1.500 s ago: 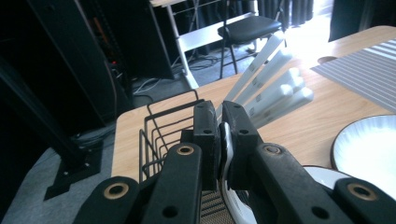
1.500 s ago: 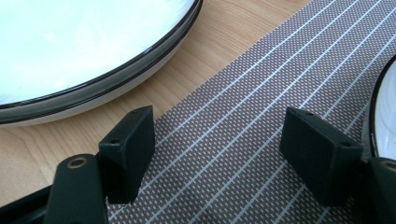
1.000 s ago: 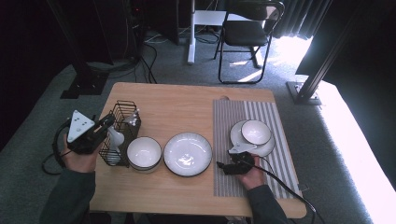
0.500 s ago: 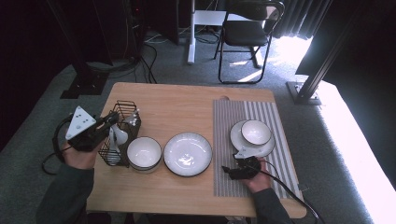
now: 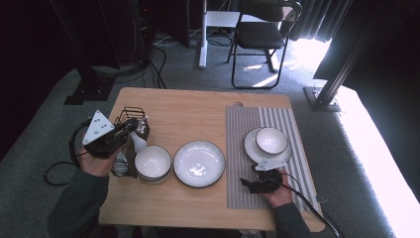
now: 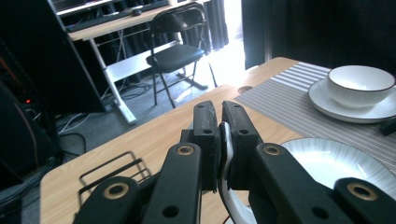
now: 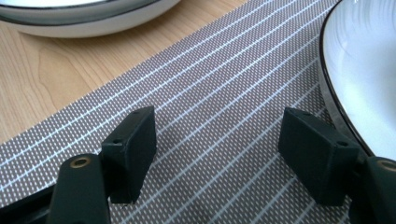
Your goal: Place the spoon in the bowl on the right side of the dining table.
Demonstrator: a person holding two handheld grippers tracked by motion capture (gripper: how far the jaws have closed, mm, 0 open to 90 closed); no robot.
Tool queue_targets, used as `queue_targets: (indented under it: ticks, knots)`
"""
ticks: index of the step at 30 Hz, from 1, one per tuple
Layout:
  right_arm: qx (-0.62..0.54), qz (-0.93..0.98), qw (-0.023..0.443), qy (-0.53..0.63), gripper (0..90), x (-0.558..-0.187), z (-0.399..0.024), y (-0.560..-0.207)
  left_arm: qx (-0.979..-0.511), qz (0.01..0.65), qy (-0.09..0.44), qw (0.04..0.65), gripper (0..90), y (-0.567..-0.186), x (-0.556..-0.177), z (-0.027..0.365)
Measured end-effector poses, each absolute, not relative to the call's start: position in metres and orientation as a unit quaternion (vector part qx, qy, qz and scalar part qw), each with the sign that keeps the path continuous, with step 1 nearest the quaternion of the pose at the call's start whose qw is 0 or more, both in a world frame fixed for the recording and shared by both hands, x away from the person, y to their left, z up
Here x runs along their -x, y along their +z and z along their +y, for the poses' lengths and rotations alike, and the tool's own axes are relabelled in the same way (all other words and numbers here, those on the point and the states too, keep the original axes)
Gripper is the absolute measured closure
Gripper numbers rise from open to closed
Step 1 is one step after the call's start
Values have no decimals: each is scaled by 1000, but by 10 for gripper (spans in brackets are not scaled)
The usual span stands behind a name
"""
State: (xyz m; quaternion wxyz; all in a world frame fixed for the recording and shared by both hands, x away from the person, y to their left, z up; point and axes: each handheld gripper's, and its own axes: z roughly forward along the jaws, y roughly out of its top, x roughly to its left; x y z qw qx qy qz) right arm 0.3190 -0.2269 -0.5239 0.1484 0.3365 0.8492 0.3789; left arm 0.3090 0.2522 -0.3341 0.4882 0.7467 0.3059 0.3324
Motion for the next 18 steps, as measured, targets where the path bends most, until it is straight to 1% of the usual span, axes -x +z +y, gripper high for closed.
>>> queue_targets:
  ticks: [18]
  knots:
    - [-325,853,149,380,273,-315,-228,-525,-752,281,324,501,858,-331,-324,226]
